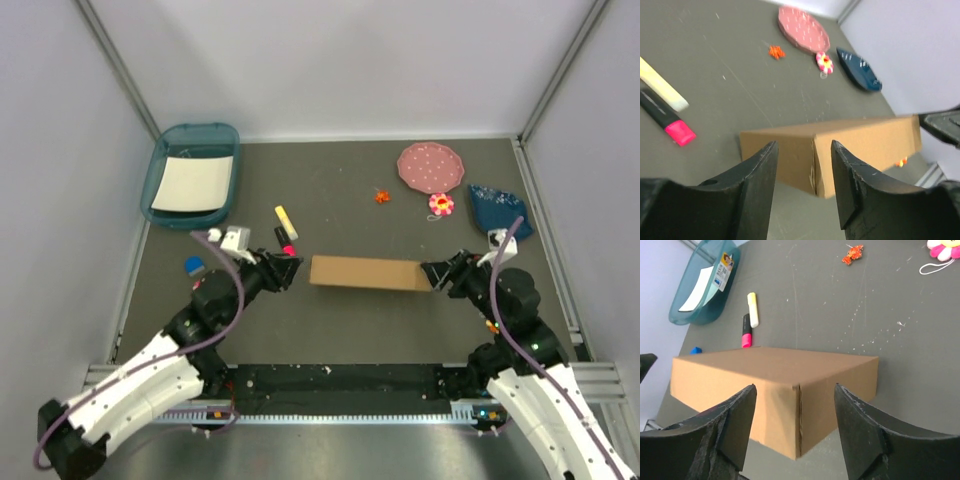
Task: Fold the paper box
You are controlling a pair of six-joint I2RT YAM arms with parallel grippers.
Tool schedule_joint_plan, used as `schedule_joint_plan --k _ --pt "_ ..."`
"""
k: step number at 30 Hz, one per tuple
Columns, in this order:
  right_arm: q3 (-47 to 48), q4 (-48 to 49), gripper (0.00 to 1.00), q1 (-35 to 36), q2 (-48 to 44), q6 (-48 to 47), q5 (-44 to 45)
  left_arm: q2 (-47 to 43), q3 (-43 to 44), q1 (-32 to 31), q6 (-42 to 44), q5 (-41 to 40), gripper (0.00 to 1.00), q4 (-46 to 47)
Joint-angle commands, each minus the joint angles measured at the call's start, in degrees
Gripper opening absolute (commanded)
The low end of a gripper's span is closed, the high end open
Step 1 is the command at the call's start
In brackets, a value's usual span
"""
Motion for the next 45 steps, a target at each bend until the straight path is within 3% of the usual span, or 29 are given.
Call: schedule_joint_plan --k 1,9,20,28,32,38,45 --pt "7.5 -5.3 0.66 0.5 -1.3 0.6 2.0 -9.0 1.8 0.1 3.2 -8.8 0.55 -6.6" --pt "8.0 -7.5 0.68 0.5 -0.6 0.8 4.3 -10.8 4.0 0.1 2.3 -12.2 0.59 -12.5" --pt "-0.9 -9.4 0.71 0.4 6.8 4.9 -5.7 1.5 -1.9 0.1 -9.1 4.4 0.6 -12.4" --pt "-2.1 -9.1 0.74 3.0 12.4 6.1 -4.6 1.7 -6.9 -0.1 -11.5 11.5 0.62 -11.2" --pt "-7.0 -5.8 0.73 3.2 12.2 7.7 -4.6 3.6 -9.8 -0.9 -12.5 15.1 0.61 -4.9" --pt "-12.7 1.9 0.68 3.3 12.2 9.4 -5.5 12.3 -8.1 -0.8 -9.6 15.4 0.58 -1.1" --pt "-14.2 11.2 0.5 3.2 16.6 9.2 -3.1 19.9 -5.5 -0.7 -8.4 11.1 0.46 3.1"
